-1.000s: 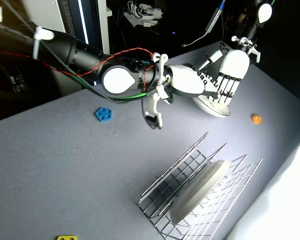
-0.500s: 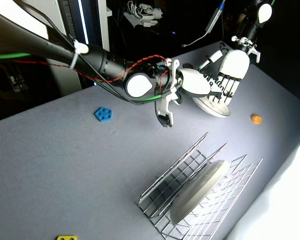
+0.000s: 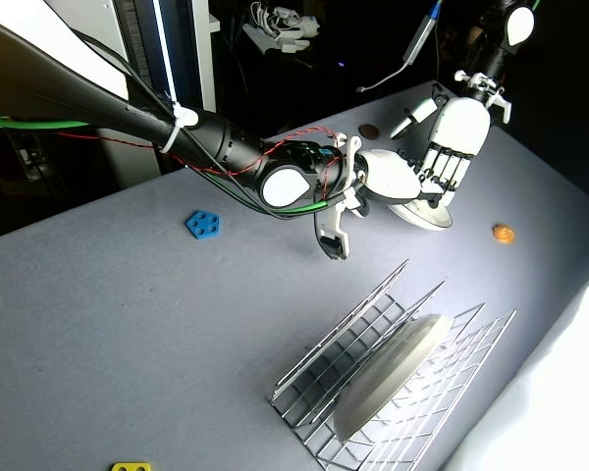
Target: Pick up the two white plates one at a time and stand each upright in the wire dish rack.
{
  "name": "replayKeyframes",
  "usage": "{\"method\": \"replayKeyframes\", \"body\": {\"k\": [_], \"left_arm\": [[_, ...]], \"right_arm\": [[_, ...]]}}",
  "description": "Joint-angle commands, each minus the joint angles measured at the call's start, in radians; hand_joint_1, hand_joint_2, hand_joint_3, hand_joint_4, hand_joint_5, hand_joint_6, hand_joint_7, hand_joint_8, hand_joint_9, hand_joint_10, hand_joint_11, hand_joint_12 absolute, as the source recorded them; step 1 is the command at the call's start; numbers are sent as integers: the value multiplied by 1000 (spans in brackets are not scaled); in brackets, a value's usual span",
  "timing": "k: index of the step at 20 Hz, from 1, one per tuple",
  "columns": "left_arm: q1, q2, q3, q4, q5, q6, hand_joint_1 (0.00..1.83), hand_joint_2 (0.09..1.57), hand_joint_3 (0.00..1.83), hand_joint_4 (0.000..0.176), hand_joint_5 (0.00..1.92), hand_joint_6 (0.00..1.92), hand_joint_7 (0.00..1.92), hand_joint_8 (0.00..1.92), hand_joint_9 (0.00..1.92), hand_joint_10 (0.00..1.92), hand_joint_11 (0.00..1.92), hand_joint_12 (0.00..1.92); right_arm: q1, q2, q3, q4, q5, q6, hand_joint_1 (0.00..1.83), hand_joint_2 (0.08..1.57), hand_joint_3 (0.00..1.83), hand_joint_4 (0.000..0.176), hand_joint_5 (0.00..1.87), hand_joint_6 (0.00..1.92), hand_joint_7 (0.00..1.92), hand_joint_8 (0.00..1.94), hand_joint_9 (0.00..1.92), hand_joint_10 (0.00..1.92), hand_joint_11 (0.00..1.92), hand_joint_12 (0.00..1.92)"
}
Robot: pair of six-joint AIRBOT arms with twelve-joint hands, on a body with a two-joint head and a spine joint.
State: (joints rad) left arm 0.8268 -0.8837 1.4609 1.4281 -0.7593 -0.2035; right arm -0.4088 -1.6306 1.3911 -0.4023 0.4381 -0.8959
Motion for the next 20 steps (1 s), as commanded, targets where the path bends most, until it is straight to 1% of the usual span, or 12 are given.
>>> {"method": "replayKeyframes", "body": {"k": [1,4,7,8,9,10,12,14,15,16,17,20], "left_arm": [[6,-11,5,14,11,0,0,1084,0,0,0,0,0,0,0,0,0,0],[5,-11,5,14,11,0,0,1083,0,0,0,0,0,0,0,0,0,0],[5,-11,5,14,11,0,0,1081,0,0,0,0,0,0,0,0,0,0],[5,-11,5,14,11,0,0,1078,0,0,0,0,0,0,0,0,0,0],[5,-11,5,14,11,0,0,1080,0,0,0,0,0,0,0,0,0,0],[5,-11,5,14,12,0,0,1077,0,0,0,0,0,0,0,0,0,0],[5,-11,5,14,12,0,0,1085,0,0,0,0,0,0,0,0,0,0],[5,-10,5,14,12,0,0,1083,0,0,0,0,0,0,0,0,0,0],[4,-10,5,14,12,0,0,1085,0,0,0,0,0,0,0,0,0,0],[0,-9,5,14,12,0,0,1088,2,0,0,0,0,0,0,0,0,0],[-5,-8,5,14,12,0,0,1091,3,0,0,0,0,0,0,0,0,0],[-42,4,6,14,12,-1,0,1085,0,0,0,0,0,0,0,0,0,0]], "right_arm": [[3,-4,3,15,131,-6,1295,1041,5,0,372,16,401,17,382,37,0,1138],[4,-9,5,19,141,-7,1294,1104,6,0,464,16,532,13,527,41,115,1163],[4,-9,5,19,143,-9,1386,1159,4,0,669,25,712,12,745,45,369,1082],[4,-8,5,19,144,-11,1742,1098,11,0,772,55,807,38,831,68,594,1449],[4,-7,5,19,145,-11,1533,1159,3,0,739,1052,805,847,790,1003,724,1630],[4,-6,5,19,145,-11,1485,1188,2,0,705,1301,771,1057,754,1236,730,1700],[3,-6,5,19,146,-11,1487,1121,0,0,868,1125,936,908,884,1054,844,1503],[3,-4,5,19,150,-11,1489,1098,0,0,922,1033,993,851,928,989,869,1479],[3,-3,5,19,150,-11,1490,1093,0,0,929,1008,1016,812,936,990,873,1486],[1,-2,4,19,150,-11,1401,1097,2,0,946,1029,1016,847,957,1070,869,1236],[1,-1,4,19,150,-11,1383,1099,0,0,943,1037,1012,863,969,1081,900,1130],[3,13,-3,19,150,-11,1377,1103,1,0,936,1059,997,861,965,1104,903,1084]]}}
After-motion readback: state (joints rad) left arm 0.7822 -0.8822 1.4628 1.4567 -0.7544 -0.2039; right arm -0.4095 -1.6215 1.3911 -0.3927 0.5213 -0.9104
